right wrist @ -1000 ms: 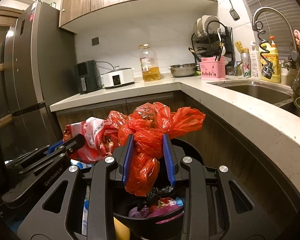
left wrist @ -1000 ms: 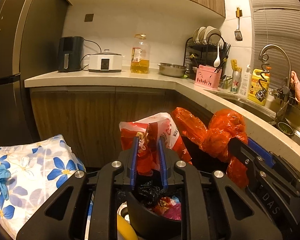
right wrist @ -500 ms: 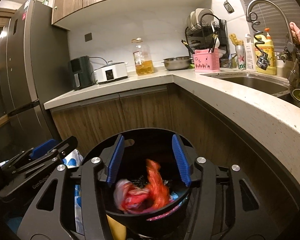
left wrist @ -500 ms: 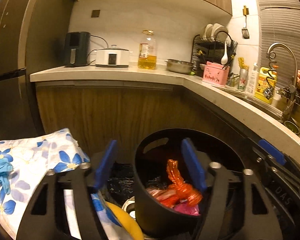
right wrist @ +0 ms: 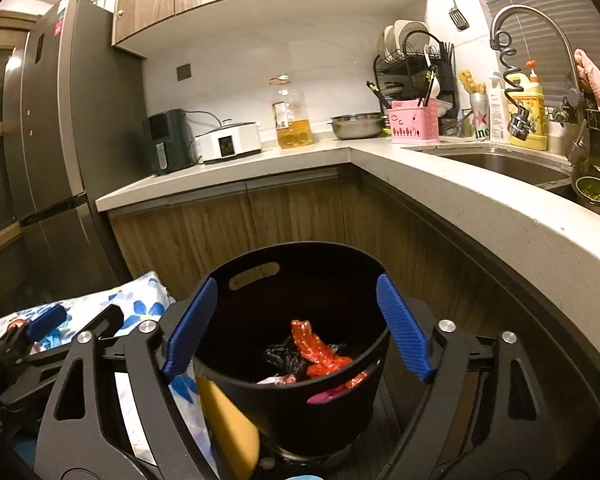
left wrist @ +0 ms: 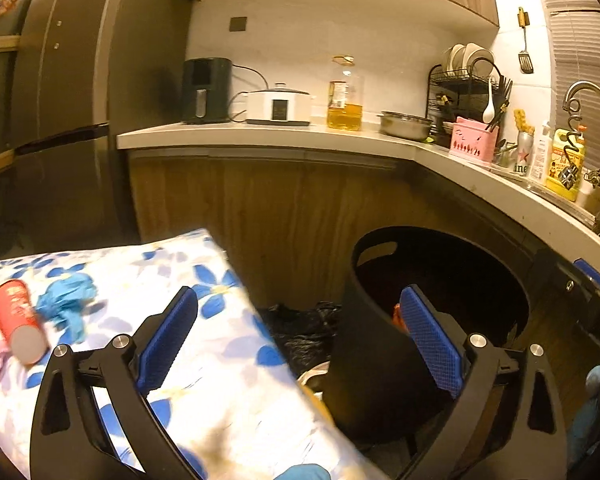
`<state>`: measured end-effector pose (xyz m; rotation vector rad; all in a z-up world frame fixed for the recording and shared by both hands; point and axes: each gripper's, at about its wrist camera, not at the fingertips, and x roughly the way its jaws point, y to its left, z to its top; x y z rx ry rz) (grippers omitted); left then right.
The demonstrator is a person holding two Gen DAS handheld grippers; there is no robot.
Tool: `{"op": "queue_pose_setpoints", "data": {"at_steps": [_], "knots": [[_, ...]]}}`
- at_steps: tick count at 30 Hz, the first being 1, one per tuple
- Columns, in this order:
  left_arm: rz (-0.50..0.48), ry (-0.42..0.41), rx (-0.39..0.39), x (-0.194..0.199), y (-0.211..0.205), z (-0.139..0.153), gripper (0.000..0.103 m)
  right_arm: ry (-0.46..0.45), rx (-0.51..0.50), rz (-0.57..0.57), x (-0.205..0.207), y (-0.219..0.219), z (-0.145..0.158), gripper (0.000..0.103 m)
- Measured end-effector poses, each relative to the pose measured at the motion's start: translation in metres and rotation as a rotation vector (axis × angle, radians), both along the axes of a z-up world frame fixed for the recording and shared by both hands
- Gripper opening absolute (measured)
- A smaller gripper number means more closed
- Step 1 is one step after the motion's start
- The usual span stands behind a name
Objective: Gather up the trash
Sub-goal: 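Move both grippers back over the red cups on the table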
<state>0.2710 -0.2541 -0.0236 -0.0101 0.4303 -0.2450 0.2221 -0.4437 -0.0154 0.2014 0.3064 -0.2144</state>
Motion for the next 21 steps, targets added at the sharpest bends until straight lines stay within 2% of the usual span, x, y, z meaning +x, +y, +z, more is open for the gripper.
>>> {"op": "queue_pose_setpoints", "data": {"at_steps": [12, 21], "knots": [[0.116, -0.010, 0.022, -0.048, 0.057, -0.003, 0.097, -0.016, 0.001, 0.032, -0.032, 0.035, 0.004, 0.083], [0.231, -0.015, 0.020, -0.074, 0.111, -0.004, 0.097, -0.029, -0.009, 0.108, -0.048, 0.082, 0.001, 0.083]]}}
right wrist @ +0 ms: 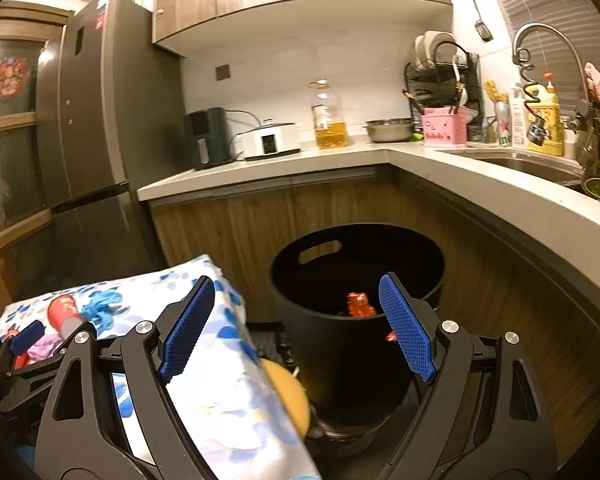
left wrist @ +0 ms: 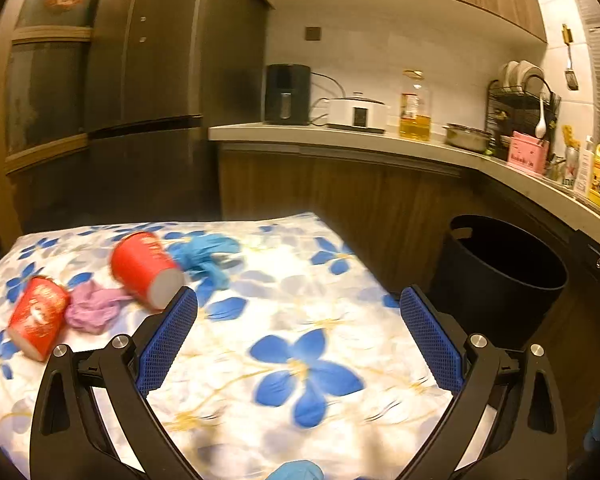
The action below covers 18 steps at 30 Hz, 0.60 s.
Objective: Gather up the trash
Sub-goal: 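Move both grippers back over the red cups on the table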
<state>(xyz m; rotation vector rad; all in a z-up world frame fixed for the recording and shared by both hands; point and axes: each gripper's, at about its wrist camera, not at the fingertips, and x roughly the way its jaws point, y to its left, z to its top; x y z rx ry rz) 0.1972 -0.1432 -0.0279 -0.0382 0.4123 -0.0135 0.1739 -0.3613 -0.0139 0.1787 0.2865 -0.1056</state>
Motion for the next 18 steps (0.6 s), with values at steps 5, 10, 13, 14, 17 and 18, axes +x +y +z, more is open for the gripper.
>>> {"op": "queue_pose_setpoints", "data": {"at_steps": [5, 10, 13, 14, 17, 18], "knots": [[0.034, -0.004, -0.010, -0.011, 0.022, 0.001, 0.097, -0.006, 0.003, 0.033, -0.005, 0.021, 0.001, 0.083], [0.068, -0.015, -0.010, -0.021, 0.039, 0.000, 0.097, -0.005, -0.009, 0.067, -0.008, 0.041, 0.001, 0.083], [0.097, -0.017, -0.007, -0.028, 0.051, -0.002, 0.097, -0.002, -0.015, 0.094, -0.008, 0.053, 0.000, 0.083], [0.107, -0.016, -0.008, -0.029, 0.056, -0.002, 0.097, -0.001, -0.019, 0.105, -0.008, 0.058, 0.000, 0.083], [0.141, -0.016, -0.008, -0.033, 0.071, -0.004, 0.097, 0.002, -0.023, 0.136, -0.007, 0.070, -0.002, 0.083], [0.160, -0.017, -0.007, -0.034, 0.079, -0.004, 0.097, 0.003, -0.023, 0.147, -0.007, 0.075, -0.002, 0.083]]}}
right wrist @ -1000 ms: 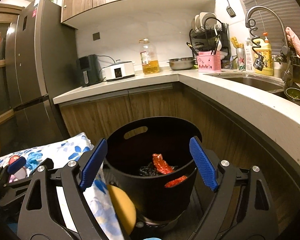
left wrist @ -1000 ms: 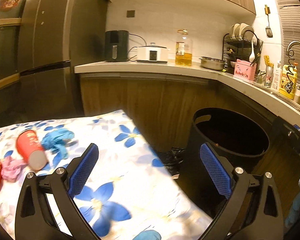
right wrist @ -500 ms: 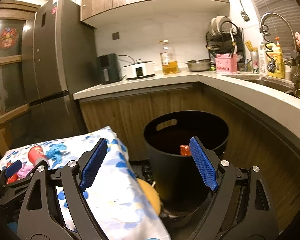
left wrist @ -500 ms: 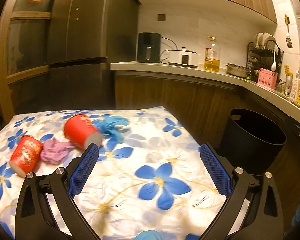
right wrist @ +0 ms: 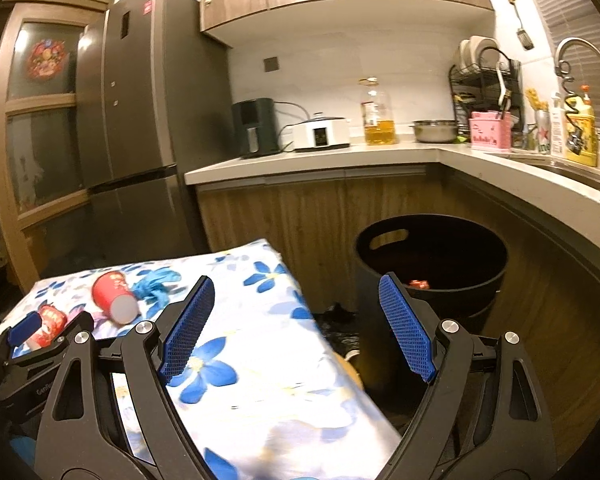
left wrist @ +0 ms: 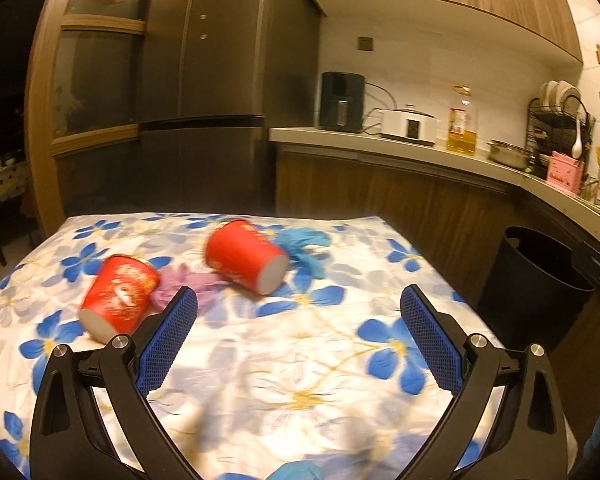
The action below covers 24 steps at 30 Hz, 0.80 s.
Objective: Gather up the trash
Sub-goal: 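Move both grippers back over the red cups on the table, then grasp the red paper cup with the left gripper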
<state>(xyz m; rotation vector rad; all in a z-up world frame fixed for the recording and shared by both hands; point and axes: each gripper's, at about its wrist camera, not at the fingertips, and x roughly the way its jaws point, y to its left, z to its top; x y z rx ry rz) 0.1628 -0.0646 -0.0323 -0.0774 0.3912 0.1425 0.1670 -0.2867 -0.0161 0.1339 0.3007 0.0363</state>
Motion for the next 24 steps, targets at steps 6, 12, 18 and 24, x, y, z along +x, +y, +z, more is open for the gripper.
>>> {"op": "queue_pose_setpoints", "data": {"at_steps": [6, 12, 18, 24], "knots": [[0.091, 0.000, 0.009, -0.006, 0.040, -0.001, 0.097, 0.020, -0.012, 0.074, 0.007, 0.034, -0.006, 0.083], [0.198, 0.009, 0.014, -0.008, 0.095, -0.001, 0.097, 0.032, -0.025, 0.154, 0.012, 0.074, -0.011, 0.083], [0.215, 0.066, -0.017, 0.006, 0.133, -0.008, 0.097, 0.045, -0.035, 0.218, 0.016, 0.109, -0.016, 0.083], [0.188, 0.142, -0.072, 0.025, 0.150, -0.020, 0.097, 0.054, -0.047, 0.275, 0.021, 0.143, -0.020, 0.083]]}}
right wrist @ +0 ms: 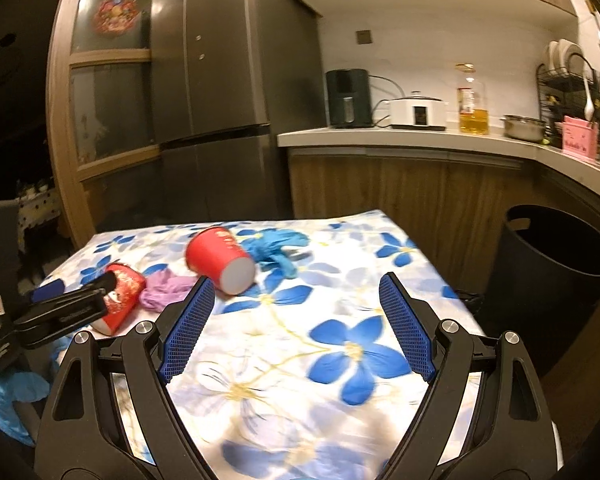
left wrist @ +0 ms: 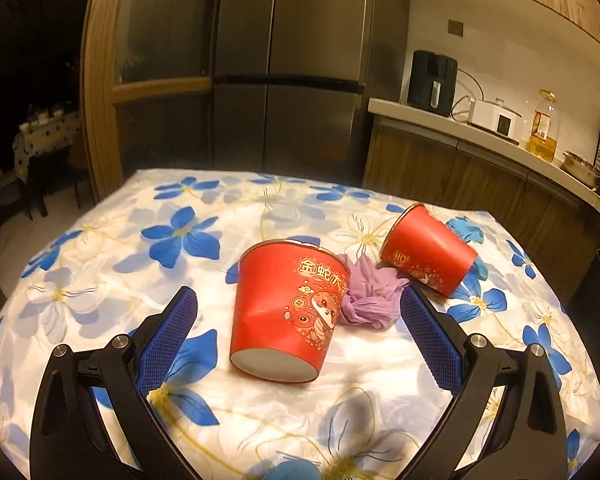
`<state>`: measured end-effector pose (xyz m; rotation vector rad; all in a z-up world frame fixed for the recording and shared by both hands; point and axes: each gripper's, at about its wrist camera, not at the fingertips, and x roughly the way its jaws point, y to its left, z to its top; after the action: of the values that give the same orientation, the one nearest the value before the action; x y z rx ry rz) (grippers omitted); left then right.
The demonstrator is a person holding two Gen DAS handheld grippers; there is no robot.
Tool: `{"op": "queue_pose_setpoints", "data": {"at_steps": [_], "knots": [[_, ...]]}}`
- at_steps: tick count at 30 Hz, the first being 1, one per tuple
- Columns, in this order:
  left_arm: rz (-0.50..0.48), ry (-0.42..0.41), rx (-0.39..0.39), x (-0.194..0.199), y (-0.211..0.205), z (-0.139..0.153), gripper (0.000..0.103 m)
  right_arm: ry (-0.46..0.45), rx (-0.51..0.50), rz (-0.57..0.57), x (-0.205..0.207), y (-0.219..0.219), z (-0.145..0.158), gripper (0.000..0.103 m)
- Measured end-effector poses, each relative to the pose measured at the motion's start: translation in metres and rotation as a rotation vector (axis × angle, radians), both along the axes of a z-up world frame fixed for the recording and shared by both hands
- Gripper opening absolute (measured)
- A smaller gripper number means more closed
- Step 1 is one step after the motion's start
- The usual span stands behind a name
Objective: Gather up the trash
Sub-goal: 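Grasp the red paper cup with the left gripper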
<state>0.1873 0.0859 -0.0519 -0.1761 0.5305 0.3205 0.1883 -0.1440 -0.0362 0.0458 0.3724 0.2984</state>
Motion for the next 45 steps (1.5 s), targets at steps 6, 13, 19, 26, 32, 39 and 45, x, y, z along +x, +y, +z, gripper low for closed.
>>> {"op": "queue_pose_setpoints", "data": {"at_steps": [6, 13, 19, 26, 32, 39, 45], "knots": [[-0.009, 0.047, -0.015, 0.012, 0.009, -0.007, 0.097, 0.001, 0.000, 0.033, 0.009, 0.030, -0.002, 0.083], [-0.004, 0.128, -0.080, 0.026, 0.024, -0.023, 0.083, 0.022, -0.009, 0.063, 0.020, 0.056, -0.009, 0.083], [-0.018, 0.165, -0.144, 0.031, 0.033, -0.035, 0.067, 0.038, -0.031, 0.095, 0.028, 0.080, -0.016, 0.083], [-0.019, 0.135, -0.185, 0.023, 0.040, -0.034, 0.061, 0.062, -0.052, 0.125, 0.037, 0.101, -0.025, 0.083], [0.040, 0.059, -0.207, -0.008, 0.057, -0.020, 0.060, 0.098, -0.068, 0.167, 0.049, 0.125, -0.034, 0.079], [0.090, -0.016, -0.141, -0.042, 0.064, 0.000, 0.061, 0.174, -0.117, 0.215, 0.073, 0.163, -0.049, 0.062], [0.107, -0.033, -0.143, -0.055, 0.074, 0.007, 0.061, 0.243, -0.190, 0.260, 0.084, 0.186, -0.065, 0.044]]}}
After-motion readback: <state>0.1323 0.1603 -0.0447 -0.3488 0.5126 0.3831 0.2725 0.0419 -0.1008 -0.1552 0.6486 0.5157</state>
